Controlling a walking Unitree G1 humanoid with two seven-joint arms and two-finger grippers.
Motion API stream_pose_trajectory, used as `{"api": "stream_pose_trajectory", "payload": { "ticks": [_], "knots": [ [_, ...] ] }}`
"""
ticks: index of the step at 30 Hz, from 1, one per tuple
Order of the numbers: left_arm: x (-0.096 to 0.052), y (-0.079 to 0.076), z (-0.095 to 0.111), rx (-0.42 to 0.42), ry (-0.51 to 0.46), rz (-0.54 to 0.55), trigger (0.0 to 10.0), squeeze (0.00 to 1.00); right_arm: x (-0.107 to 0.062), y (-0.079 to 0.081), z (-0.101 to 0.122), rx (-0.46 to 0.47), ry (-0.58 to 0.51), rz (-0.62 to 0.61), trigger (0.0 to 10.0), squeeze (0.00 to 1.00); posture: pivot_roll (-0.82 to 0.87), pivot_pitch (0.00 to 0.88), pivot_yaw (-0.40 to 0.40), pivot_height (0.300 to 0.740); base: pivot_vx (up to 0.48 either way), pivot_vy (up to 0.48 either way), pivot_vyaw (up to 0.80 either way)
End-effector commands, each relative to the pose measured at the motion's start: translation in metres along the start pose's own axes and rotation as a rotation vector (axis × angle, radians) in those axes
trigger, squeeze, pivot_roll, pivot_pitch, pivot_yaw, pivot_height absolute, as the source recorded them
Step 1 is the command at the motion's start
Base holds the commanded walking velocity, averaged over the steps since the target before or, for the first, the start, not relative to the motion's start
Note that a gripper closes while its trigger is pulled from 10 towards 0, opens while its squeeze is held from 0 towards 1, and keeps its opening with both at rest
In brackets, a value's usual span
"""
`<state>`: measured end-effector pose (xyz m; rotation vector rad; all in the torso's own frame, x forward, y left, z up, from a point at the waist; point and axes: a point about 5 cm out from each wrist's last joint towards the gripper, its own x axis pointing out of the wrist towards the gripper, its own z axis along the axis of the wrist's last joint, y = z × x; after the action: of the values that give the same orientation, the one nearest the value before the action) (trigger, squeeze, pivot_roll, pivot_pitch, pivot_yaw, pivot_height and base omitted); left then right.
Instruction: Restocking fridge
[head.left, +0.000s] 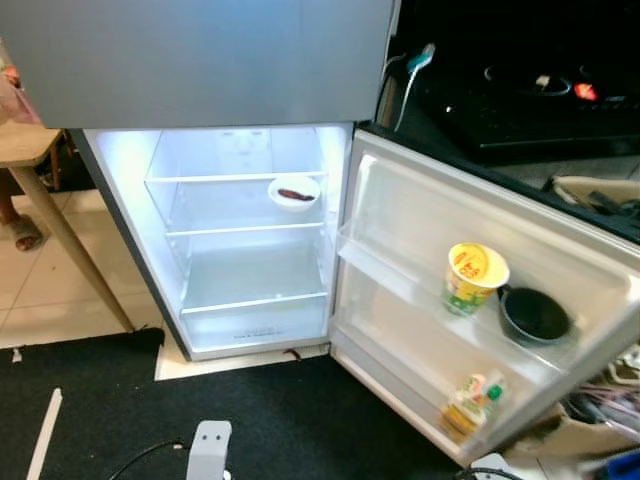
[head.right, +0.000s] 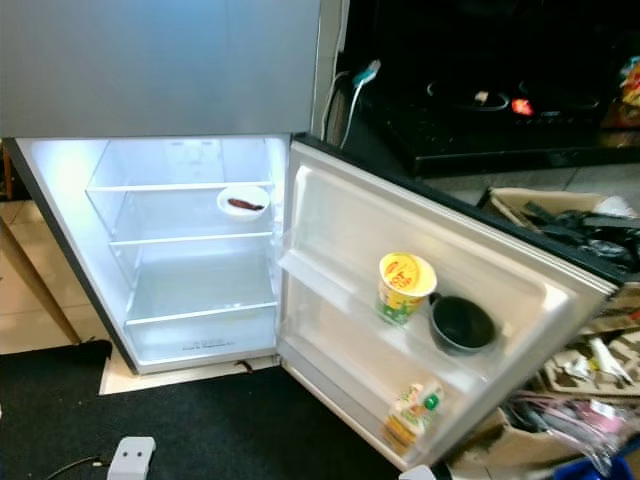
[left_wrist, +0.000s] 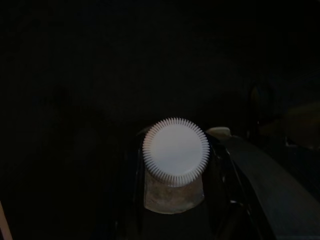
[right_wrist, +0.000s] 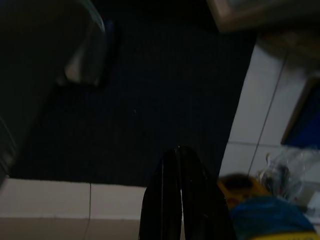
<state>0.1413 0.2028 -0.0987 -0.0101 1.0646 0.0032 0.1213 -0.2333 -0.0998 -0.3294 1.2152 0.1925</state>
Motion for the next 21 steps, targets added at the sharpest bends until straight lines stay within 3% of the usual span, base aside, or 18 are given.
{"api": "stream_pose_trajectory", "payload": {
  "ticks": [1, 9, 21],
  "knots": [
    [0.0002, 0.0007, 0.0035, -0.002, -0.018, -0.004, 10.0, 0.00, -0.0002, -0.0023, 0.0009, -0.003, 0.001, -0.008, 10.0, 0.00, -0.08, 0.000, -0.010, 0.740, 0.244, 0.000, 0.00],
    [0.0004, -0.0017, 0.0024, 0.016, -0.008, -0.021, 10.0, 0.00, -0.0003, -0.0029, 0.0009, -0.001, 0.001, -0.011, 10.0, 0.00, -0.08, 0.000, -0.010, 0.740, 0.000, 0.000, 0.00],
    [0.0011, -0.0075, 0.0021, 0.003, -0.011, -0.042, 10.0, 0.00, -0.0004, -0.0042, 0.0017, -0.001, 0.000, -0.014, 10.0, 0.00, -0.09, 0.000, -0.013, 0.740, 0.000, -0.385, 0.00]
  ]
}}
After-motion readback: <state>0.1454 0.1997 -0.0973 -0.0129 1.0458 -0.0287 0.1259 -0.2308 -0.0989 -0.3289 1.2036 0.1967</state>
